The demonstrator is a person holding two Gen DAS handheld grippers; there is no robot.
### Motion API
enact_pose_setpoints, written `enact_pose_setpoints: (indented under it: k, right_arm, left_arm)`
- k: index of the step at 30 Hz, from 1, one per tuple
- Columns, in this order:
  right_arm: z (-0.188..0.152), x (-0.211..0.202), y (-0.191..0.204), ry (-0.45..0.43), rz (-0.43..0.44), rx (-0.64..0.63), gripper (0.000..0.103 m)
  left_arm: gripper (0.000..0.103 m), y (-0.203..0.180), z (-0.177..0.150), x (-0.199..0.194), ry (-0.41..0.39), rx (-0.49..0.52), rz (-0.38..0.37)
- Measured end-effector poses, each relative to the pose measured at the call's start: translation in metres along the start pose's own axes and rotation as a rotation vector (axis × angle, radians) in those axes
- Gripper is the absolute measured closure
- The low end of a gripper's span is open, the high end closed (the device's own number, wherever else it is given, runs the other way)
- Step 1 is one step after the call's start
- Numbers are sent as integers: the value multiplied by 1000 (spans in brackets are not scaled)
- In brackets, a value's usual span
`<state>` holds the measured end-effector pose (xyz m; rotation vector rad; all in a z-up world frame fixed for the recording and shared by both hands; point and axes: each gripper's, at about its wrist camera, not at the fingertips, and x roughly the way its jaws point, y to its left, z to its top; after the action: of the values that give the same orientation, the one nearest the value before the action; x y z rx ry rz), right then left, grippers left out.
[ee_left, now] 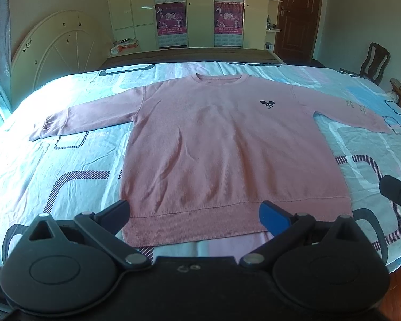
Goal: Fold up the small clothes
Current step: 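Move both grippers toward the pink sweatshirt lying flat on the bed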
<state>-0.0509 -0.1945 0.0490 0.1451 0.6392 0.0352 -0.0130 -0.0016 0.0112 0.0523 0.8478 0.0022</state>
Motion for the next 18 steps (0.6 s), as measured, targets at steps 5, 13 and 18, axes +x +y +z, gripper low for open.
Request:
enact_pose_setpoints:
  k: [5,13,18]
  right_arm:
    - [1,9,-8,5,-15,9,0]
    - [7,28,-23,16,-46,26,0]
    - [11,44,-33,29,-58,31,0]
  left_arm:
    - [1,-3,10,14,10,-2,7]
    - [1,-11,22,39,25,-6,12]
    - [1,-17,35,57,33,-3,16]
